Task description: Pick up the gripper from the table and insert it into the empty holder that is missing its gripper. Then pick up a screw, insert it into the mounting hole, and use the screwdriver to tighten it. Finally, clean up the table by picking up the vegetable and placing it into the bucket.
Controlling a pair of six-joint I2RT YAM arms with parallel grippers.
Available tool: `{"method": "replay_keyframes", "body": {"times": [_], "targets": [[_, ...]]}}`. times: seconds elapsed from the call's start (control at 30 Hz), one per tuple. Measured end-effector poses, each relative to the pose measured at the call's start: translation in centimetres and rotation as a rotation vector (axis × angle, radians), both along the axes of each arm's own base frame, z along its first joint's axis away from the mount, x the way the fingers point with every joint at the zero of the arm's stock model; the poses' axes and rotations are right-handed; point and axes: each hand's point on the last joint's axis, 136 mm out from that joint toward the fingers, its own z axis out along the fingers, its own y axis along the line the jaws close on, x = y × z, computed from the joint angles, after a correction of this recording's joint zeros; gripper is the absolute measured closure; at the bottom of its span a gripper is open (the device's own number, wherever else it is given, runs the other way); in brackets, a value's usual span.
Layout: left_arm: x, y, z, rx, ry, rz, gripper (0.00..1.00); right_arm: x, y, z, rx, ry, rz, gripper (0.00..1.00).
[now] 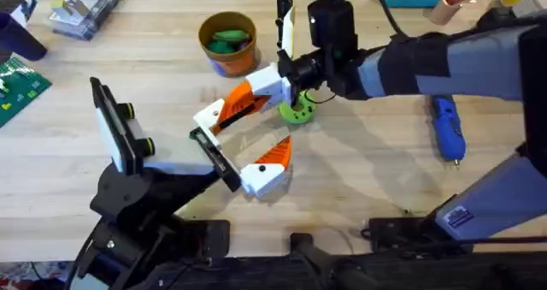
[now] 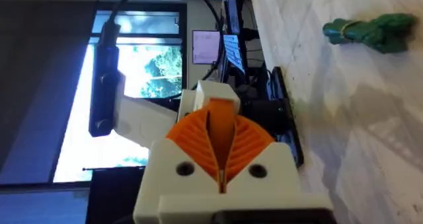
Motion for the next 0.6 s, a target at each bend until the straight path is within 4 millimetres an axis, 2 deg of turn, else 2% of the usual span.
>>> {"method": "replay_keyframes", "body": {"times": [0.2,0.4,0.53,0.6], "targets": [[0.1,0.1,0.0,0.007,-0.011,0.005,0.006,0.0,0.1,0.4,0.019,-0.028,0.003,0.922],[0.0,0.0,0.0,0.013,-0.018,-0.003,0.006,-0.3,0.6,1.0,0.054,-0.077,0.021,0.632],[0.0,0.0,0.0,0.011,-0.015,-0.004,0.006,-0.5,0.5,1.1,0.058,-0.077,0.029,0.566],[-0.1,0.0,0.0,0.009,-0.011,-0.004,0.006,-0.5,0.5,1.1,0.060,-0.077,0.032,0.500]]}}
